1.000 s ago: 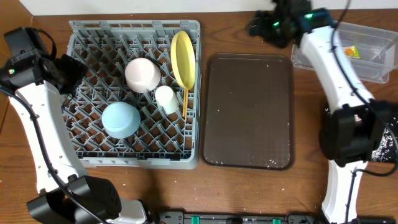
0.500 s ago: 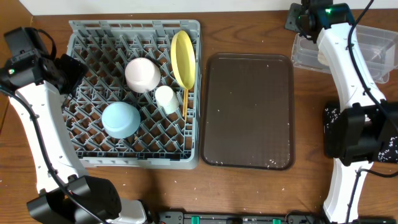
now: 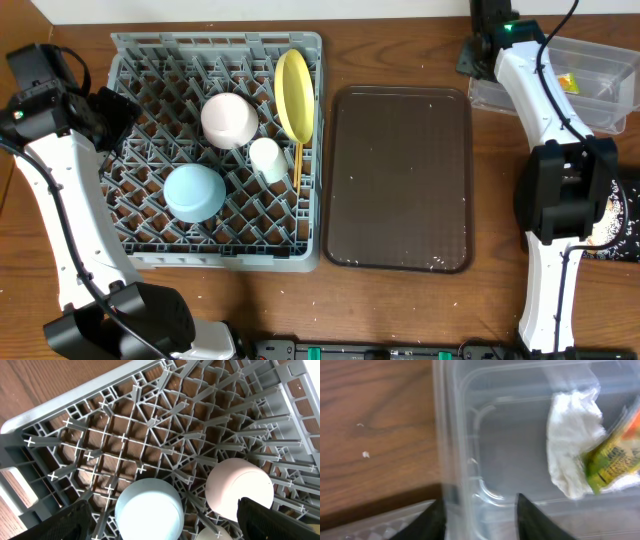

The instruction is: Sort waste into correct bins and load items into the dishwasher

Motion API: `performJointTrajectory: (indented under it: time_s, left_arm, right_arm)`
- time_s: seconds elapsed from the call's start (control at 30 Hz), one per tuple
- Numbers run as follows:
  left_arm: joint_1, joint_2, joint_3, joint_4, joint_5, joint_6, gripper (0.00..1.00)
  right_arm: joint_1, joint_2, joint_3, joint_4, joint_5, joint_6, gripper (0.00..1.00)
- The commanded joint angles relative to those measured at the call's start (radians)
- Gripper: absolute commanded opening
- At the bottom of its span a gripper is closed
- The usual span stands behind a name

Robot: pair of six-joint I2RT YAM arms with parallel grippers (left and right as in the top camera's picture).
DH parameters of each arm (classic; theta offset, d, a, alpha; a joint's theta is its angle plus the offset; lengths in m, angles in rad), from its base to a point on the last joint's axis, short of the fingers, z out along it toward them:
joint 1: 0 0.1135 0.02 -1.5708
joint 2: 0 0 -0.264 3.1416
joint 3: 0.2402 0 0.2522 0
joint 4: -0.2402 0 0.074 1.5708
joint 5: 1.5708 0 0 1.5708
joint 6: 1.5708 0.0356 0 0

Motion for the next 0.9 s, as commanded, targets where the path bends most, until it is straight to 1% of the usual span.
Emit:
performJointTrajectory:
  time_s: [0.0, 0.07, 0.2, 0.47, 0.57, 0.7, 0.87]
  left_arm:
    - [0.002, 0.002, -0.001, -0.003, -0.006, -0.008, 0.93]
    - [0.002, 0.002, -0.001, -0.003, -0.006, -0.008, 0.93]
    - [0.002, 0.002, -0.001, -0.003, -0.006, -0.008, 0.93]
    - [0.002, 0.002, -0.001, -0.003, -0.006, -0.008, 0.93]
    - [0.002, 0.002, -0.001, -0.003, -0.006, -0.008, 0.93]
    - [0.002, 0.002, -0.001, -0.003, -0.006, -0.008, 0.93]
    - [0.002, 0.002, -0.001, -0.003, -0.006, -0.008, 0.93]
  right_arm:
    - [-0.027, -0.002, 0.011, -0.023, 0.031, 0.020, 0.34]
    - [-0.039, -0.002, 0.008, -0.048, 0.030, 0.020, 0.27]
    - [-0.058, -0.002, 0.002, -0.107, 0.025, 0.020, 0.17]
    - [-0.061, -0.002, 0.001, -0.229, -0.008, 0.017, 0.12]
    - [-0.061, -0.002, 0.001, -0.270, -0.019, 0.016, 0.08]
    - [-0.061, -0.003, 0.002, -0.279, -0.019, -0.020, 0.11]
    - [-0.063, -0.013, 0.002, -0.269, -0.019, -0.037, 0.21]
